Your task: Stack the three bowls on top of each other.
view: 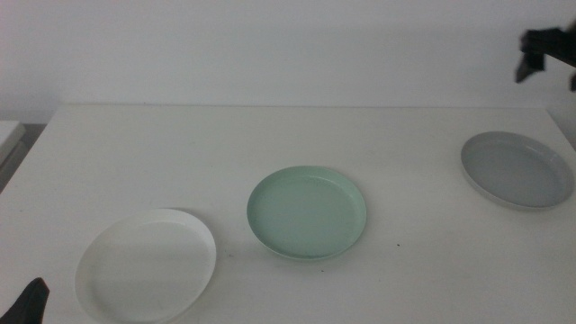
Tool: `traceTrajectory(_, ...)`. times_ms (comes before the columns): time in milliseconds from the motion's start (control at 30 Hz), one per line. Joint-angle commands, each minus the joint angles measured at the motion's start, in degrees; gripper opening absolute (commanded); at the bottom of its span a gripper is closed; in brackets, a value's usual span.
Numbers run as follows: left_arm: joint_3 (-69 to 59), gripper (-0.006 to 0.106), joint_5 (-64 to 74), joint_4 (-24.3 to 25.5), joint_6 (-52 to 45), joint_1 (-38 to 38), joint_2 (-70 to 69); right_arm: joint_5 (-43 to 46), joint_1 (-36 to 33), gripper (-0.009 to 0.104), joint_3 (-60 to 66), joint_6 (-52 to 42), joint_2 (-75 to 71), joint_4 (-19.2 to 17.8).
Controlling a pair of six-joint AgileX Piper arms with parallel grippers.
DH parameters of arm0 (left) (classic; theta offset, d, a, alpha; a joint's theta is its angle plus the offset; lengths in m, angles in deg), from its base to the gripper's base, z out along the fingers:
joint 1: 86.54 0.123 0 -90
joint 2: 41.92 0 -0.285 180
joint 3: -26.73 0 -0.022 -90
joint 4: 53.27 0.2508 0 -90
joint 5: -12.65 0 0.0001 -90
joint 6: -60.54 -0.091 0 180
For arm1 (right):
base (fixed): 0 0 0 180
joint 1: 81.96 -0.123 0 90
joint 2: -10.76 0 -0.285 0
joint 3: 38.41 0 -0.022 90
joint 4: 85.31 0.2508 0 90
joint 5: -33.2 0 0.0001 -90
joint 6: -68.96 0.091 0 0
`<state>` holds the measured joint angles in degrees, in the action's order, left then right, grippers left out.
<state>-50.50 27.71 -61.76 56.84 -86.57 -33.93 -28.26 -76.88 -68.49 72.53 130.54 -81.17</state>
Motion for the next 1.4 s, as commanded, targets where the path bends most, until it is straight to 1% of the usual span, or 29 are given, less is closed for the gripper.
traceTrajectory(0,0.01,0.094,-0.98,0.07,0.09,-0.43,-0.20,1.71,3.50,0.091,-0.26,-0.38,2.49,-0.45)
traceTrajectory(133,0.01,0.094,-0.98,0.07,0.09,-0.43,-0.20,3.99,7.09,0.091,-0.26,-0.38,7.47,0.25)
traceTrajectory(233,0.01,0.094,-0.98,0.07,0.09,-0.43,-0.20,4.10,8.55,0.091,-0.26,-0.38,11.08,-0.38)
traceTrajectory(367,0.01,0.094,-0.98,0.07,0.09,-0.43,-0.20,3.90,10.27,0.091,-0.26,-0.38,14.84,-0.26)
traceTrajectory(500,0.01,0.094,-0.98,0.07,0.09,-0.43,-0.20,3.97,10.83,0.088,-0.26,-0.38,16.92,0.48)
traceTrajectory(833,0.01,0.094,-0.98,0.07,0.09,-0.43,-0.20,3.89,10.83,0.077,-0.26,-0.38,20.26,-1.26)
traceTrajectory(933,0.01,0.094,-0.98,0.07,0.09,-0.43,-0.20,3.89,10.92,0.072,-0.26,-0.38,20.67,-1.26)
traceTrajectory(967,0.01,0.094,-0.98,0.07,0.09,-0.43,-0.20,3.89,10.92,0.069,-0.26,-0.38,20.80,-1.54)
traceTrajectory(1000,0.01,0.094,-0.98,0.07,0.09,-0.43,-0.20,3.85,10.92,0.063,-0.26,-0.38,20.94,-2.05)
traceTrajectory(1033,0.01,0.094,-0.98,0.07,0.09,-0.43,-0.20,3.85,10.92,0.060,-0.26,-0.38,20.98,-2.32)
traceTrajectory(1367,0.01,0.094,-0.98,0.07,0.09,-0.43,-0.20,3.66,10.92,0.037,-0.26,-0.61,21.08,-3.15)
